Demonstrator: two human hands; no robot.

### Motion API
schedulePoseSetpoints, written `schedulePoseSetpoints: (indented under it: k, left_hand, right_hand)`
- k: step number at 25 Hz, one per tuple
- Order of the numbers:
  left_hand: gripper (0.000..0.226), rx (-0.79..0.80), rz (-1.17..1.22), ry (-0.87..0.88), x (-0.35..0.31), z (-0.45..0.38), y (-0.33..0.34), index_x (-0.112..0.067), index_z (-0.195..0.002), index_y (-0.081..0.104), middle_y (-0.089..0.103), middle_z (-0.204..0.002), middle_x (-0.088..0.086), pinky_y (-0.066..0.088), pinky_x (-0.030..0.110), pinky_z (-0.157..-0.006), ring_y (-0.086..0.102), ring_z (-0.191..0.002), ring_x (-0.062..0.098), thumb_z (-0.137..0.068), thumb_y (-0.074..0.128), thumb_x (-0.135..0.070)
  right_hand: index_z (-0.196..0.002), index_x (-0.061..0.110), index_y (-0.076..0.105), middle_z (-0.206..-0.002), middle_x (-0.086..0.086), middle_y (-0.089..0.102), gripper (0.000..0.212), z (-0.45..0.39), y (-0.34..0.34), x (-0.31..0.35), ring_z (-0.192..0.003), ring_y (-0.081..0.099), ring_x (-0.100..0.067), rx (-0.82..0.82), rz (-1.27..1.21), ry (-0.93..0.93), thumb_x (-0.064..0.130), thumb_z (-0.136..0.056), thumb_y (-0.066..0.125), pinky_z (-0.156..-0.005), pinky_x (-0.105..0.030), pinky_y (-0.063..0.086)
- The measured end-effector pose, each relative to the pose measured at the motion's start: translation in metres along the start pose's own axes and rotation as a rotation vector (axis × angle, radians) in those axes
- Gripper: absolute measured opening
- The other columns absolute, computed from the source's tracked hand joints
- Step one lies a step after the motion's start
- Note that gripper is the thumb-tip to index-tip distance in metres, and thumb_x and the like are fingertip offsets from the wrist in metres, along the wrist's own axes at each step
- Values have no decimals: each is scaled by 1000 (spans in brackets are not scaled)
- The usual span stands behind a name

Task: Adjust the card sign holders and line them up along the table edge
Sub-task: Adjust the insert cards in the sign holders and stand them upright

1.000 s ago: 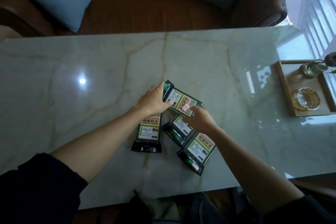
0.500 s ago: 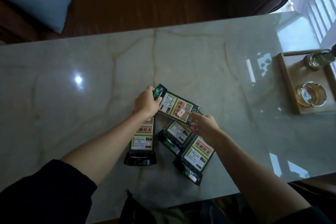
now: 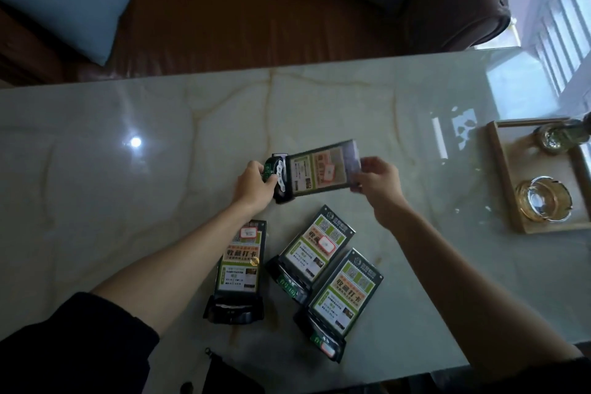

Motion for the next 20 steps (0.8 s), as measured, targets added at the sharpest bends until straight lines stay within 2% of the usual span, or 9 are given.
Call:
schedulePoseSetpoints:
  k: [2, 5, 7, 9, 10, 12, 14, 16, 20]
  left_hand:
    - [36, -4, -2, 29, -6, -5, 0, -8, -120, 56, 64, -118, 11, 53, 42, -91, 62, -109, 30, -92, 63, -30]
    - [58, -58, 40, 232, -27, -8, -4, -8, -141, 48, 54, -139, 14, 44, 39, -105, 52, -128, 28, -92, 65, -34]
    - [66, -58, 128, 378, -46, -7, -9, -15, -149, 38, 46, -150, 9, 42, 35, -108, 48, -133, 21, -92, 65, -37]
    - [70, -55, 205, 464, -62, -5, -13, -23, -152, 32, 42, -153, 2, 45, 31, -104, 49, -130, 13, -92, 64, -43]
    - [65, -55, 224, 494, -68, -3, -16, -26, -149, 37, 48, -150, -1, 47, 28, -102, 51, -125, 7, -92, 63, -46]
    - [41, -65, 237, 534, -70, -2, -20, -25, -128, 56, 65, -125, -9, 55, 30, -93, 59, -106, -7, -93, 64, -43]
    - [24, -81, 250, 539, -66, 0, -23, -18, -109, 64, 71, -106, -9, 59, 35, -84, 65, -95, -1, -93, 65, -35]
    - [21, -75, 257, 537, -60, 4, -24, -13, -104, 66, 74, -102, -4, 59, 34, -82, 69, -96, 7, -93, 66, -31]
    - [19, -65, 258, 529, -49, 12, -21, -13, -102, 68, 75, -102, -4, 57, 29, -85, 69, -100, 6, -92, 68, -28]
  right_hand:
    - [-86, 12, 69, -81, -11, 72, 15, -10, 1, 29, -66, 64, -23, 4, 25, -140, -2, -83, 66, -62, -38, 54]
    - [-90, 18, 70, -83, -5, 76, 15, -15, 4, 63, -67, 66, -19, 10, 197, -338, 5, -82, 65, -66, -38, 57]
    - [-96, 17, 72, -87, -1, 76, 18, -14, 10, 78, -74, 68, -17, 12, 374, -463, 6, -83, 64, -71, -35, 57]
    - [-100, 17, 72, -92, 0, 76, 21, -9, 17, 88, -84, 69, -18, 43, 519, -568, 7, -85, 62, -75, -33, 55]
    - [-101, 18, 72, -94, 0, 77, 22, -6, 20, 90, -86, 68, -19, 66, 573, -603, 8, -85, 60, -75, -33, 54]
    - [-100, 21, 72, -93, -2, 76, 22, -1, 24, 91, -85, 66, -22, 98, 647, -652, 10, -87, 58, -71, -33, 52]
    - [-100, 23, 72, -93, -4, 76, 21, 3, 27, 89, -86, 65, -24, 104, 669, -678, 12, -87, 59, -73, -36, 52]
    - [-99, 25, 72, -94, -3, 75, 20, 8, 27, 82, -88, 65, -24, 107, 658, -669, 14, -86, 61, -77, -37, 52]
    - [-97, 25, 73, -92, 3, 76, 19, 20, 26, 64, -87, 67, -19, 102, 595, -657, 16, -84, 64, -80, -37, 53]
Point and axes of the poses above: each hand's wrist, its own z-axis away from the middle knuckle, its own y-axis out of the palm, x = y × z, the point moved 1 cm from there along -z, towards the middle knuckle
